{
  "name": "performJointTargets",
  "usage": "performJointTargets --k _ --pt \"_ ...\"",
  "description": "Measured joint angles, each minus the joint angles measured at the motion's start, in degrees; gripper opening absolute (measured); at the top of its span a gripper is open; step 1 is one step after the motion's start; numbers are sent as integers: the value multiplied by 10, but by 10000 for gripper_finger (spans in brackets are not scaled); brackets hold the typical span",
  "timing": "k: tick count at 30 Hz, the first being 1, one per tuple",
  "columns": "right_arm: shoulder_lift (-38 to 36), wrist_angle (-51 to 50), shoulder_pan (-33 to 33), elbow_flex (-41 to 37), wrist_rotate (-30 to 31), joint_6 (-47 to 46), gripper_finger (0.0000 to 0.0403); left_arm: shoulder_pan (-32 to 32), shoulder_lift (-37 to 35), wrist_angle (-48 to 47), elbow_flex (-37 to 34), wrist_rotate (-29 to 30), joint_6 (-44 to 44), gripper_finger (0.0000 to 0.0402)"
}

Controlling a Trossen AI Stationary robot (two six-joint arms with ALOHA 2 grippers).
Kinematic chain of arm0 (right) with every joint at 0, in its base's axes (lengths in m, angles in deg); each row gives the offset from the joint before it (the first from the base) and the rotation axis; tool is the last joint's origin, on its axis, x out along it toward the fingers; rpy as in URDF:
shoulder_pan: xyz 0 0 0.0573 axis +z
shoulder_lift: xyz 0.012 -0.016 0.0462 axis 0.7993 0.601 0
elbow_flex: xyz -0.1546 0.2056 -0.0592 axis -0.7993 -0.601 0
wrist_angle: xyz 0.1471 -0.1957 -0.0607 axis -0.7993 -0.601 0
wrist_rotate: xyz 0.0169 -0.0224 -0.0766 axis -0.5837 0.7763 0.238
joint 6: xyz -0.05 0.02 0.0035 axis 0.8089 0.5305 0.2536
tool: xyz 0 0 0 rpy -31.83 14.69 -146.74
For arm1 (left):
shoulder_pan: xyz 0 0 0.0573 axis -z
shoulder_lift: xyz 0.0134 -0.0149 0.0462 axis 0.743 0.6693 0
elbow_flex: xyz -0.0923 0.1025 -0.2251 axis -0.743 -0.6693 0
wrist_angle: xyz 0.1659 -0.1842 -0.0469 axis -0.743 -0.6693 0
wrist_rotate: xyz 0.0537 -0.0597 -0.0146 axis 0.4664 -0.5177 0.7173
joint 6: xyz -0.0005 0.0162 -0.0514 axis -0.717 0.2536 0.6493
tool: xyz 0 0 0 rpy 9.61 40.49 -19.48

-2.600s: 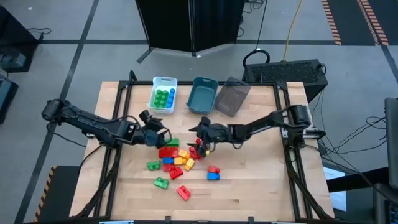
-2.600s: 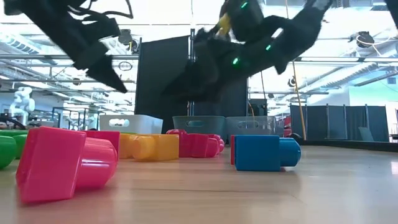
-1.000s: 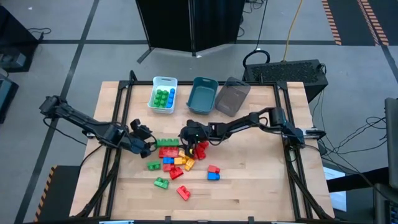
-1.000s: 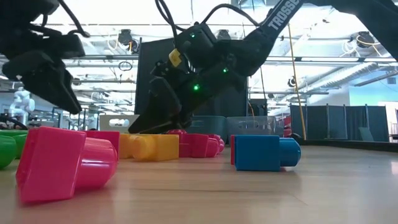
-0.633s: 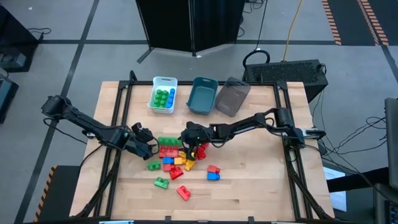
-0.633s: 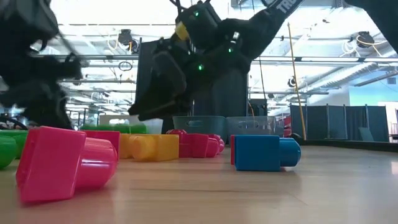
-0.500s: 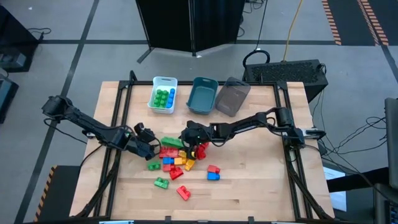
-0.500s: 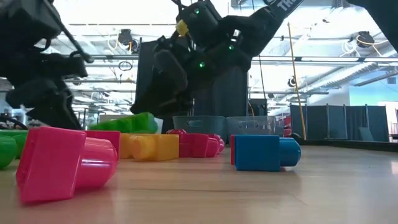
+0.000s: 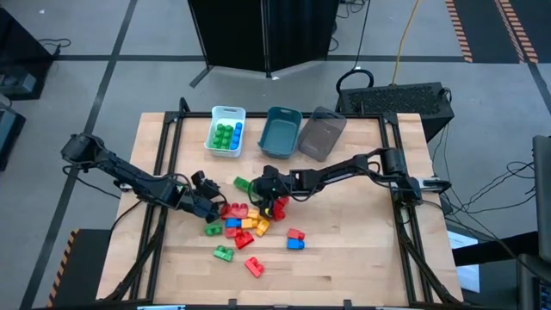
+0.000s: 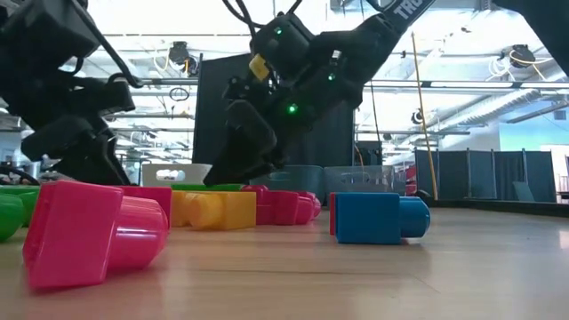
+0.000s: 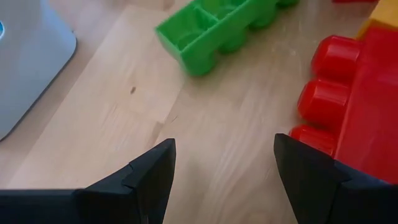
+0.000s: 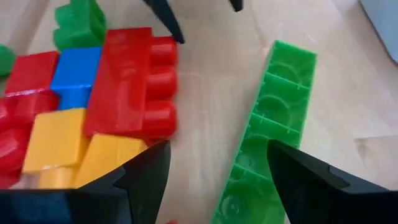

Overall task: Sort blocks by size
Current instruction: Put the 4 studs green game piece into the white bin

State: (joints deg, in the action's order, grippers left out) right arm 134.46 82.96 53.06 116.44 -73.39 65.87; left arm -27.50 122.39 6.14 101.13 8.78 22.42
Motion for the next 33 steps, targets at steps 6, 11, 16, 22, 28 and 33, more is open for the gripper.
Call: performJointTargets --k 6,11,16,22,28,33 --pt "8 -10 0 0 36 -14 254 0 2 18 0 1 0 253" --pt "8 -11 5 0 47 -9 254 0 2 26 0 1 0 253" --pt "8 -26 5 0 47 -17 250 0 2 27 0 1 0 253" --pt "8 -32 1 0 50 -18 191 0 2 28 0 1 0 253" --pt "6 -36 -2 1 49 -19 94 0 2 29 0 2 0 253" --pt "5 -32 -2 2 43 -18 27 0 2 29 0 2 0 253"
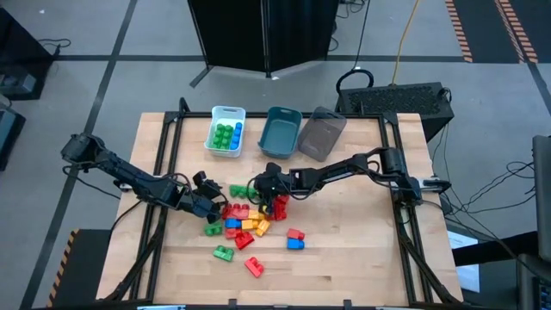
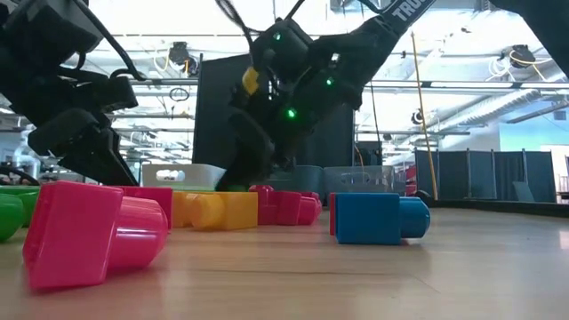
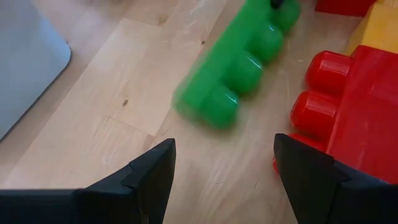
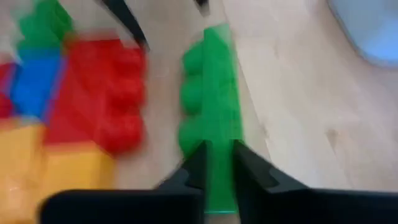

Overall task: Sort blocks by size
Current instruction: Put the 4 studs green game piece into the white bin

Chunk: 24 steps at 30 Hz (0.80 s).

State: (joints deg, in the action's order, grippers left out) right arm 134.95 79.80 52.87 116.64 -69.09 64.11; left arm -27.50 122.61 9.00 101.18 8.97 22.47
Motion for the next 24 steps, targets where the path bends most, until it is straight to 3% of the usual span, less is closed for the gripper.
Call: performJointTargets --k 3,16,20,24 --pt "-1 -1 1 0 0 4 3 1 0 1 0 4 2 253" --pt "-34 -59 8 -3 29 28 1 26 -1 5 23 5 -16 253" --pt "-70 -122 14 -5 34 34 2 41 -5 -10 31 44 -21 253" --pt "-103 -172 13 -4 4 8 2 63 -6 -4 37 91 -96 253"
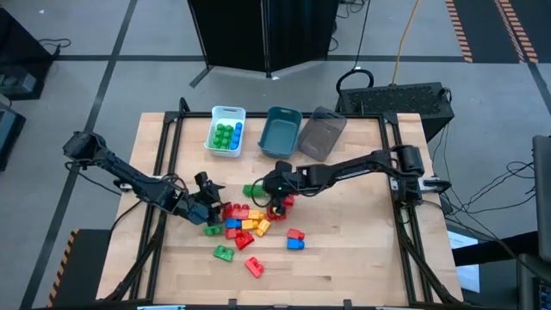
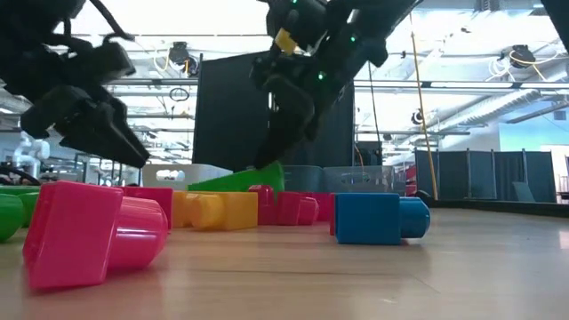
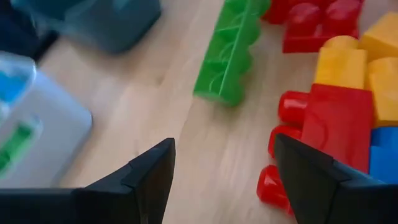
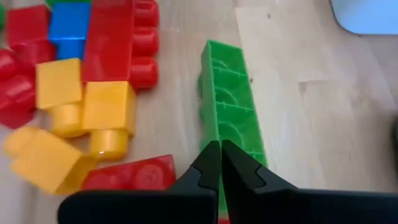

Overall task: Sort blocks by size
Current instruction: Put the 4 studs green game piece into the white bin

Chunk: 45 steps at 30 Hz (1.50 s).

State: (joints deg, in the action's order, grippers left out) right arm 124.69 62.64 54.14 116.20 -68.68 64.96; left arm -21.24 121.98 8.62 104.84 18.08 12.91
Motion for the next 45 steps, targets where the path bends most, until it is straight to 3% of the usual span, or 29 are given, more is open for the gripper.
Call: performJointTargets --k 9,14,18,23,29,36,41,45 --pt "-47 -19 -25 1 -83 -31 1 30 0 44 5 10 -216 253" --pt "-56 -23 -37 1 -97 -40 1 30 0 52 6 17 -232 253" --pt "-56 -70 -36 2 -64 -9 1 30 0 60 6 17 -222 253" --pt "-56 -96 -9 1 22 55 10 30 0 62 6 17 -217 253" --pt "-27 -66 21 2 38 106 72 25 4 88 5 33 -218 253" --pt "42 -40 40 2 113 160 180 -5 38 98 5 34 -220 253" --pt "48 -47 44 1 95 150 253 -13 77 127 5 30 -221 253" --pt "43 -47 44 2 84 135 288 -25 113 156 5 25 -238 253"
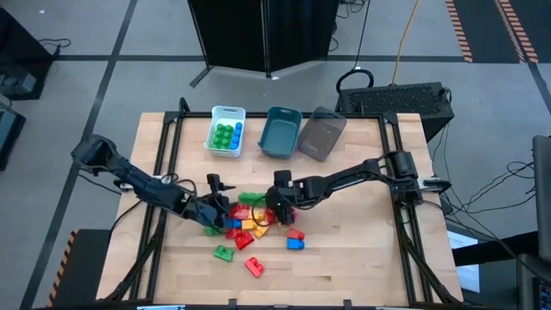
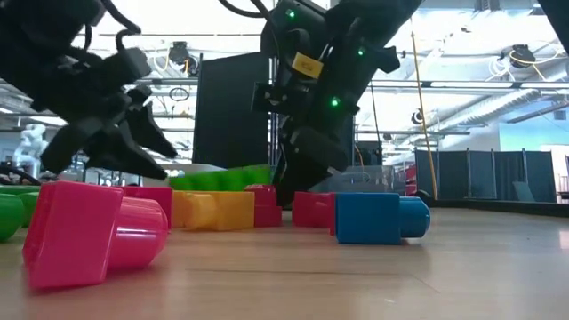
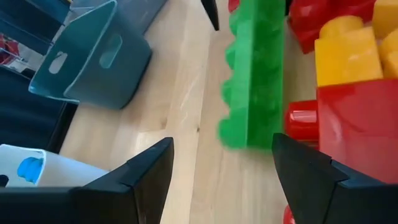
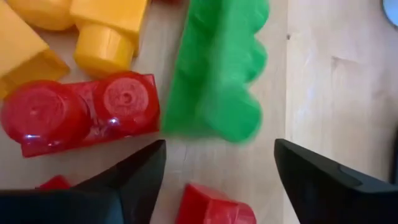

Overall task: Sort blocks by size
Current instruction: Put the 4 studs green game piece into the white bin

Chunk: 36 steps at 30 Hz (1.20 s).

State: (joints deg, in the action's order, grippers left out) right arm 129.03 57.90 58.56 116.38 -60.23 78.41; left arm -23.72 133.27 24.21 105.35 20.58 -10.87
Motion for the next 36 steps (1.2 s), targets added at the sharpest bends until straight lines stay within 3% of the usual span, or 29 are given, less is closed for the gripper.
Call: performJointTargets --k 4,8,20,24,30,36 --pt "-2 2 -4 0 -2 -18 300 -15 31 45 0 -7 -19 253" --pt "-2 8 -15 0 -44 -26 301 -28 50 77 0 -20 -37 253" --pt "1 133 -64 0 -142 -85 296 -64 55 87 0 -81 -38 253" --pt "13 137 -81 0 -162 -118 284 -79 55 87 0 -91 -38 253" --pt "39 150 -85 1 -239 -137 280 -100 55 92 0 -97 -38 253" --pt "45 150 -85 2 -245 -156 283 -113 55 104 0 -117 -38 253"
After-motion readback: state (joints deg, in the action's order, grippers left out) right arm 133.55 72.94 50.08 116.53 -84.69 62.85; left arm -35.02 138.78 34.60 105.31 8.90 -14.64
